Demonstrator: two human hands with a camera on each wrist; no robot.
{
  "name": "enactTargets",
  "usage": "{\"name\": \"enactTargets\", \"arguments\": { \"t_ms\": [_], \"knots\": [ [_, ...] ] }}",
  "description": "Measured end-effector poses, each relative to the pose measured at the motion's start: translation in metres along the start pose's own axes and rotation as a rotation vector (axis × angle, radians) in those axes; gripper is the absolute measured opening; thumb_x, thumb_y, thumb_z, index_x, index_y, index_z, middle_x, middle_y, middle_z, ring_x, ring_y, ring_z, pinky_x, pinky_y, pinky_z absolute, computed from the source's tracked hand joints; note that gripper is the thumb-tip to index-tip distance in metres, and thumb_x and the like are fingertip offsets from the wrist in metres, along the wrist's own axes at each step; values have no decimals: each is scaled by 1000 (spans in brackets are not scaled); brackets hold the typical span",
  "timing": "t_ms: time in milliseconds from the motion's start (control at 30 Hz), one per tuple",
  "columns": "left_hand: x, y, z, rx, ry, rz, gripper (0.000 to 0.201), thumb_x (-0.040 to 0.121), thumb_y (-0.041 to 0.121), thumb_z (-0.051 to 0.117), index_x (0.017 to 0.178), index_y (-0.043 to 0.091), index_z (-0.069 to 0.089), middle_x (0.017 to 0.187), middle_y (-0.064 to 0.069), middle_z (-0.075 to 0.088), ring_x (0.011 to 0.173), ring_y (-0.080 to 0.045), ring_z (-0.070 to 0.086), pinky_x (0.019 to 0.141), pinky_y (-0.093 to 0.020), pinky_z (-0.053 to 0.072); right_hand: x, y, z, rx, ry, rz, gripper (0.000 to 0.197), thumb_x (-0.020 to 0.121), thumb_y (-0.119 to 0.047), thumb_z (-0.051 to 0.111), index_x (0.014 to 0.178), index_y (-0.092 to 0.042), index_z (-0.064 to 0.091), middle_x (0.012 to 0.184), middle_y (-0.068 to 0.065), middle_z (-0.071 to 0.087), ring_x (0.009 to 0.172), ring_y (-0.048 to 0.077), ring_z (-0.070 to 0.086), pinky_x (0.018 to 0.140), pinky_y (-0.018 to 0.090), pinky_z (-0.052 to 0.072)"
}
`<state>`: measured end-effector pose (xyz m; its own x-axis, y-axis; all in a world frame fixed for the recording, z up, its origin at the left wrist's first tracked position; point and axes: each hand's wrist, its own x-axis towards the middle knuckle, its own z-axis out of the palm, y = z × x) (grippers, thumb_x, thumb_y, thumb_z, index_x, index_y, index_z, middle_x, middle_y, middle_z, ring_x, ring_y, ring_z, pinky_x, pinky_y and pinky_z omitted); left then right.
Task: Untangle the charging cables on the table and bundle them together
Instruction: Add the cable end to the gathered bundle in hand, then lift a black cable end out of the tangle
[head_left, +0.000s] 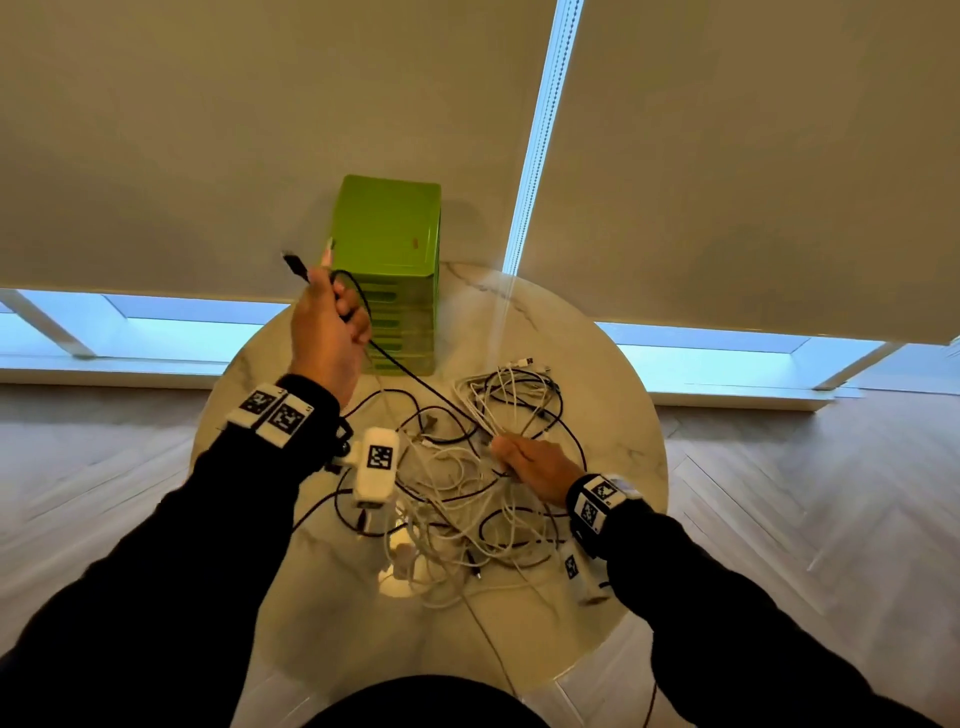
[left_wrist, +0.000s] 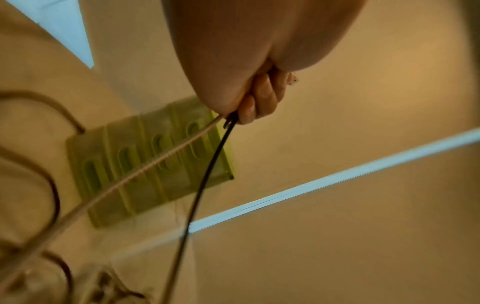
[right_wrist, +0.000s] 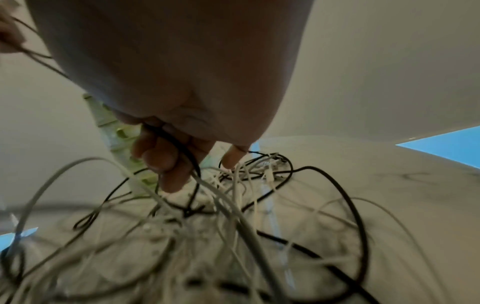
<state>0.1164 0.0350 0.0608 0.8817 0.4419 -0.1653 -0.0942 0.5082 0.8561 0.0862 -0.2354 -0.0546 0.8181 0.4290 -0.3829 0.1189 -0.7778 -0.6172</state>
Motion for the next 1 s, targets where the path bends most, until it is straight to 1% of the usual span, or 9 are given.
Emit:
{"name": "enactTargets", "arguments": {
  "t_ms": [133, 233, 333, 400, 500, 633, 733, 867, 1000],
  "knots": [
    [-28, -20, -3, 750, -265, 109, 41, 107, 51, 26, 133, 35, 53, 81, 3, 54, 75, -7, 50, 69, -34, 45, 33, -23, -21, -40, 257, -29, 44, 107, -44, 34, 65, -32, 40, 66, -6, 48, 73, 21, 49, 79, 40, 44],
    [-55, -48, 1, 964, -365, -28, 48, 108, 44, 27, 145, 23, 50, 113, -23, 61, 102, -35, 59, 89, -47, 48, 42, -61, -28, -3, 348, -141, 38, 108, -39, 34, 76, -24, 50, 75, 2, 58, 74, 25, 54, 72, 38, 41],
    [-58, -69, 3, 711, -225, -213, 52, 108, 45, 33, 111, 8, 69, 67, -5, 50, 59, -20, 45, 55, -31, 38, 34, -90, -17, -56, 342, -308, 32, 108, -36, 32, 89, -23, 54, 71, -3, 56, 66, 23, 52, 67, 34, 37],
    [-59, -68, 8, 512, -168, -275, 51, 109, 40, 35, 81, 11, 67, 55, 1, 46, 48, -11, 43, 49, -23, 35, 29, -97, -5, -96, 329, -364, 37, 108, -39, 29, 111, -22, 61, 80, 1, 68, 71, 26, 62, 74, 37, 45],
    [-57, -58, 16, 226, -72, -341, 28, 108, 27, 43, 95, 19, 66, 62, 5, 54, 54, -7, 48, 55, -21, 40, 23, -96, 9, -54, 288, -384, 43, 105, -45, 27, 123, -21, 58, 84, 10, 72, 75, 31, 66, 79, 40, 49],
    [-47, -56, 15, 74, -11, -279, 25, 109, 29, 41, 92, 20, 58, 55, 9, 46, 57, -12, 45, 59, -25, 36, 14, -88, 8, 132, 196, -351, 38, 108, -45, 28, 94, -24, 56, 77, -3, 63, 73, 21, 57, 75, 36, 43],
    [-31, -39, 11, -83, 17, -194, 31, 109, 37, 38, 83, 22, 45, 55, 9, 34, 52, -11, 35, 54, -25, 32, 8, -71, 12, 136, 72, -301, 36, 107, -48, 27, 78, -43, 47, 70, -14, 51, 65, 6, 47, 73, 32, 40],
    [-7, -8, -1, -133, 13, -126, 37, 106, 48, 40, 77, 25, 38, 60, 7, 24, 48, -10, 17, 45, -24, 22, 8, -46, 26, 238, 15, -201, 44, 107, -50, 28, 77, -25, 49, 68, -9, 49, 63, 10, 46, 70, 29, 40],
    [1, 15, -8, -48, 7, -36, 34, 109, 40, 35, 78, 26, 39, 60, 8, 27, 49, -10, 18, 49, -25, 17, 17, -49, 26, 260, 11, -209, 44, 108, -47, 28, 81, -19, 50, 68, -7, 53, 61, 6, 51, 71, 27, 44]
  ]
}}
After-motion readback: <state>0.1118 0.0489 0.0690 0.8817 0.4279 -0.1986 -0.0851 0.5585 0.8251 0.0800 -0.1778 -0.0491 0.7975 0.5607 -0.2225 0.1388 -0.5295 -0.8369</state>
